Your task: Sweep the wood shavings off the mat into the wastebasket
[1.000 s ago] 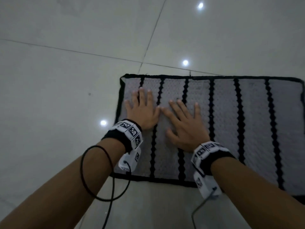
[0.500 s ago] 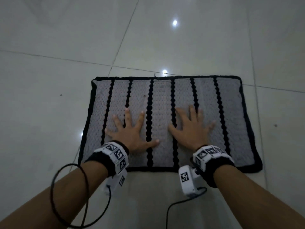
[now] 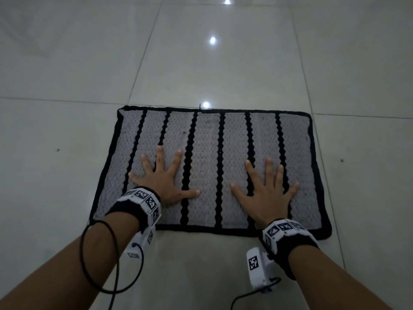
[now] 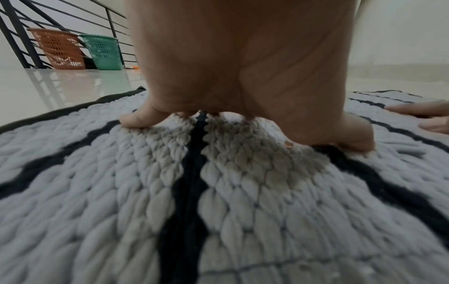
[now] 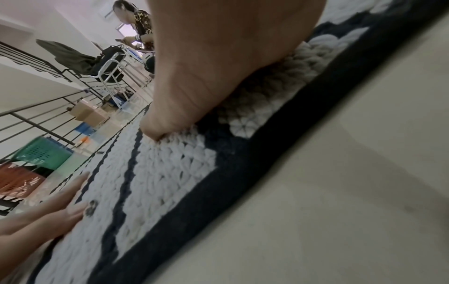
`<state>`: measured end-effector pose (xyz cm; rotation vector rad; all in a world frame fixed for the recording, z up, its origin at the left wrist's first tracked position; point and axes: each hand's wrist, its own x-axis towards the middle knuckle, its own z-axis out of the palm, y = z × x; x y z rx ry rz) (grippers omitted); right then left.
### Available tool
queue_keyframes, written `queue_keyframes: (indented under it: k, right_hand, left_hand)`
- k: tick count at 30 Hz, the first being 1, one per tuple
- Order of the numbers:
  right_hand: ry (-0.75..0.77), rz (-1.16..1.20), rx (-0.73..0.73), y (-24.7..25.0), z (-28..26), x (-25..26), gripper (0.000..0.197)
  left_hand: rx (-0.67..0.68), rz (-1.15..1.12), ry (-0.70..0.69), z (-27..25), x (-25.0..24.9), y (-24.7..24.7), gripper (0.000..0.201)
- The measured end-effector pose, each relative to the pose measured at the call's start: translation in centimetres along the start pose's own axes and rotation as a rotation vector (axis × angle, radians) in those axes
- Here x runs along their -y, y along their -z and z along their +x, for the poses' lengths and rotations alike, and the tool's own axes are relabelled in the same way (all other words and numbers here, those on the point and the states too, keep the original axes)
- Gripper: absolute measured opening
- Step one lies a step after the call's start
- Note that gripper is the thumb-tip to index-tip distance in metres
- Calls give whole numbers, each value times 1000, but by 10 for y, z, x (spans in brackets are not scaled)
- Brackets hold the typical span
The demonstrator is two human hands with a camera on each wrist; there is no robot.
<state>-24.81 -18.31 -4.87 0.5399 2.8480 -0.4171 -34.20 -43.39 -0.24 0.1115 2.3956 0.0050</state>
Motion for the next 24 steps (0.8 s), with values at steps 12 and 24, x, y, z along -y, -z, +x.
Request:
queue_keyframes:
  k: [12,24]
  right_hand:
    - [9,-12,64,11,9,3,78]
    - [40,15,175,44,27,-17,72]
  left_hand:
    - [-1,6,0,0,-4,7,129]
    - [-2,69,5,-3,-24,20,130]
